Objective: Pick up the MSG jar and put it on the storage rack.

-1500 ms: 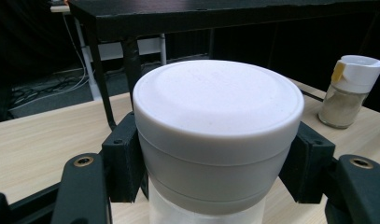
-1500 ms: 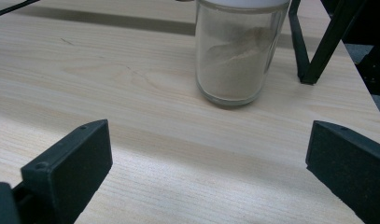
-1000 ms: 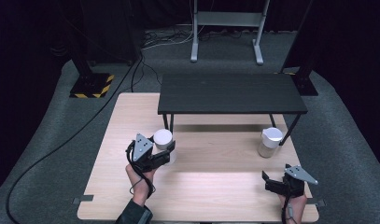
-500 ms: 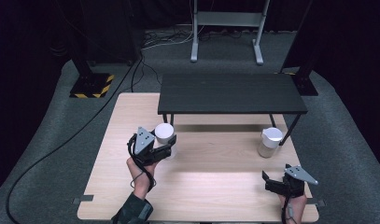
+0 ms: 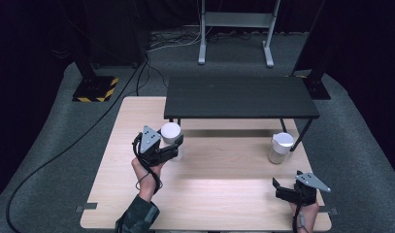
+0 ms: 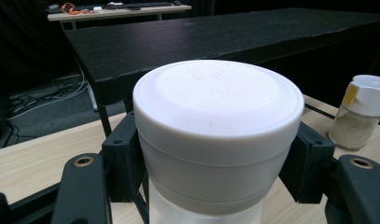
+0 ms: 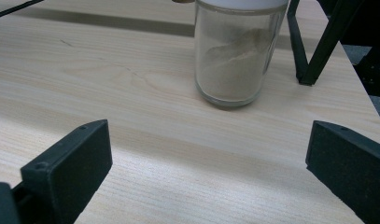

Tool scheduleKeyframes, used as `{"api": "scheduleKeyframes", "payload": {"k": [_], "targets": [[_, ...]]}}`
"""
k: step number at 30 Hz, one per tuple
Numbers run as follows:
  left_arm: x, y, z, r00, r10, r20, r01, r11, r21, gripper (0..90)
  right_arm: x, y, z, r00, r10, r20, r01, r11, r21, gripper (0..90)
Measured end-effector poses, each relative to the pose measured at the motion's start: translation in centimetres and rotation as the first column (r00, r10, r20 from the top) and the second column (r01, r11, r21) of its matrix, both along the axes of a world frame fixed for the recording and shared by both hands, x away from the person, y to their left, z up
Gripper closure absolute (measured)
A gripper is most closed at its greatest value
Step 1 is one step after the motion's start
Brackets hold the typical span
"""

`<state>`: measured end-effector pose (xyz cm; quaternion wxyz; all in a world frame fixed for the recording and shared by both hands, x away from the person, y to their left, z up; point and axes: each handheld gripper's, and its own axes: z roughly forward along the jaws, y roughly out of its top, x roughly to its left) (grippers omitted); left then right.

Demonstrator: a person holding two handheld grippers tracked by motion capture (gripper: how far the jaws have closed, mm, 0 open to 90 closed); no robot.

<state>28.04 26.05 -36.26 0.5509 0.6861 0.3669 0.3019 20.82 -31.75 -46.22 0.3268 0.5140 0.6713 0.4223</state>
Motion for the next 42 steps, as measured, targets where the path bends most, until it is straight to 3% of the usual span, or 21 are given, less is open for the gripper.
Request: {"api": "scheduleKeyframes", "payload": {"k": [20, 42], "targets": [[0.8, -0.7, 1.4, 0.9993, -0.022, 0.030, 0.022, 0.9997, 0.008, 34.0, 0.0, 0.0, 0.0, 1.0000, 0.003, -0.002, -0.003, 1.000, -0.003, 0.0], [2.0, -1.1, 2.9, 0.9972, -0.064, 0.040, 0.064, 0.9979, -0.011, 34.0, 0.0, 0.0, 0.0, 1.0000, 0.001, 0.000, -0.001, 1.000, 0.000, 0.0]]}}
